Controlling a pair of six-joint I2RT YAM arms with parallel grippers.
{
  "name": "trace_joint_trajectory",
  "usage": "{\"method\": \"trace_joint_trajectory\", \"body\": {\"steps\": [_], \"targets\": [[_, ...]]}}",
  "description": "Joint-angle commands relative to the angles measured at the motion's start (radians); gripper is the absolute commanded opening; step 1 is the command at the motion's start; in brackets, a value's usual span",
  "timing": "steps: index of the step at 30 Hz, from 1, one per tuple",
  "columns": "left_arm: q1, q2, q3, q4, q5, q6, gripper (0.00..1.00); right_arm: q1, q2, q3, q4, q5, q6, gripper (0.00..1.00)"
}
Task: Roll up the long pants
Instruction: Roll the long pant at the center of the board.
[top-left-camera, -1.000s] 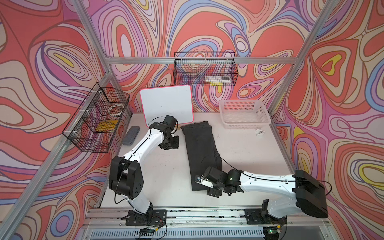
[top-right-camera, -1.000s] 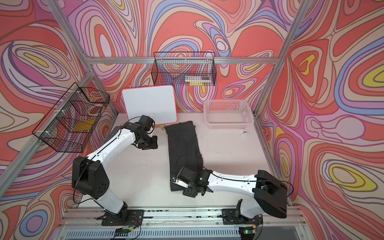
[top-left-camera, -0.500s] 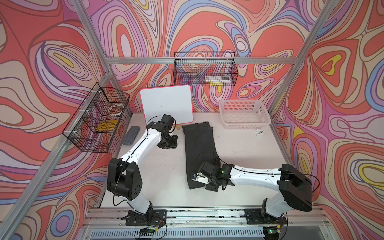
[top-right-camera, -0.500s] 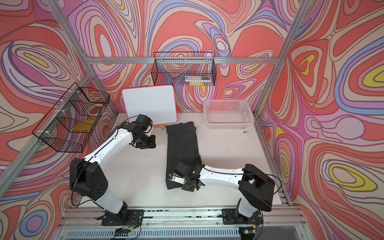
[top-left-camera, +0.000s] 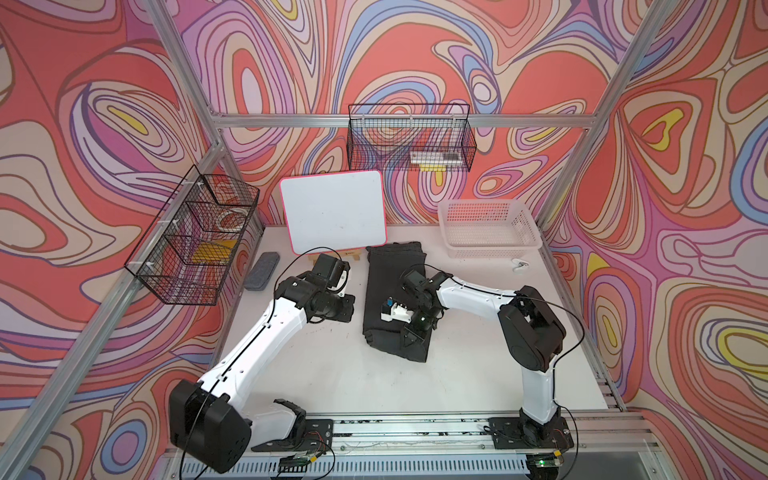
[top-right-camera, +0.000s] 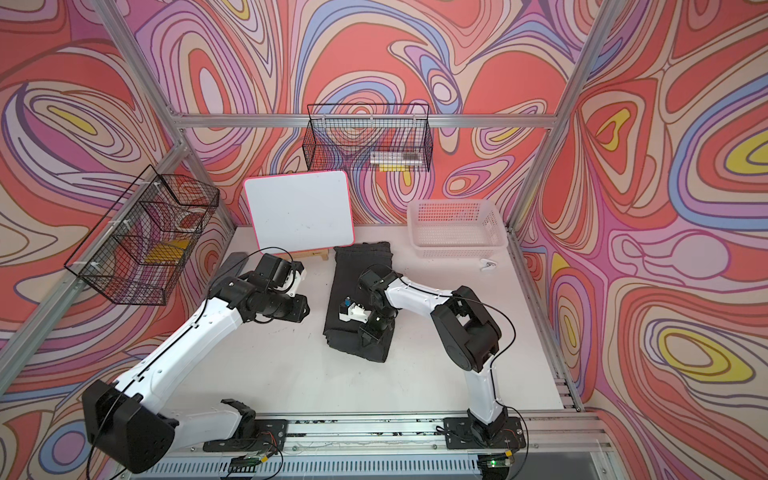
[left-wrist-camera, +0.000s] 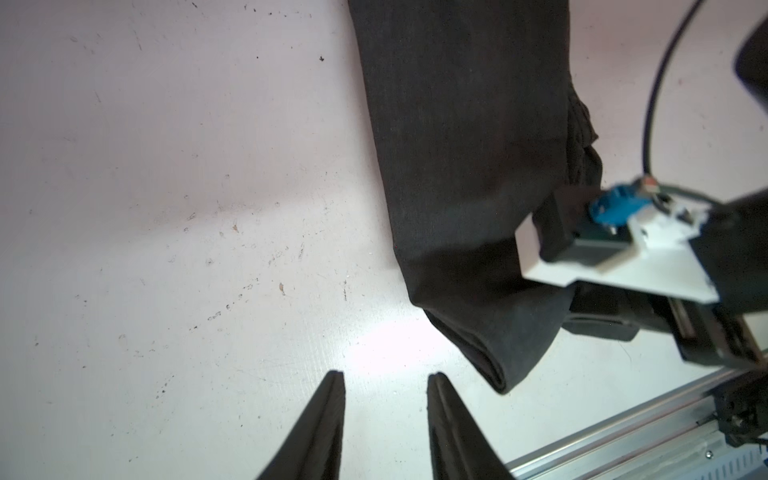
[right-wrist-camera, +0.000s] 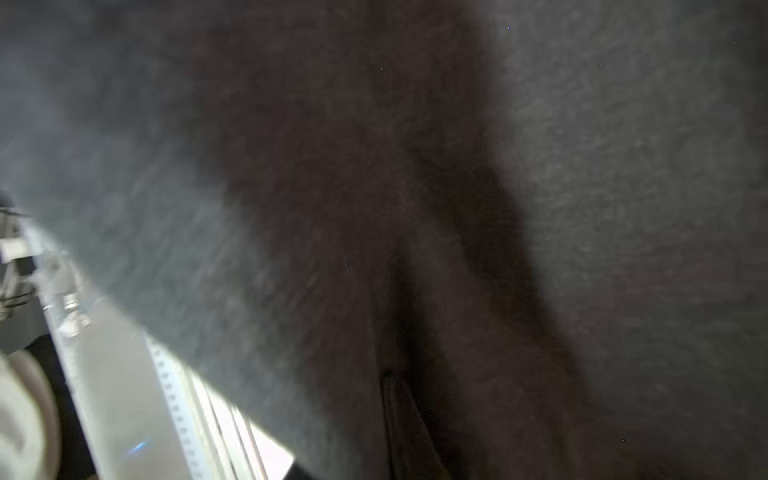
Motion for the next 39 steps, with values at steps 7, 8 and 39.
{"method": "trace_joint_trajectory", "body": {"steps": [7, 8, 39], "targets": [[-0.143, -0.226, -0.253, 0.283, 0.274, 0.408, 0.45, -0.022, 0.142, 0.181, -0.147, -0.061, -0.115, 0.2], [-0.147, -0.219, -0.266, 0.279, 0.27, 0.433, 0.45, -0.022, 0.144, 0.187, -0.144, -0.06, -0.114, 0.2], [-0.153, 0.269, -0.261, 0.514, 0.212, 0.712, 0.07, -0.071, 0.176, 0.276, -0.152, -0.022, -0.115, 0.39]]}}
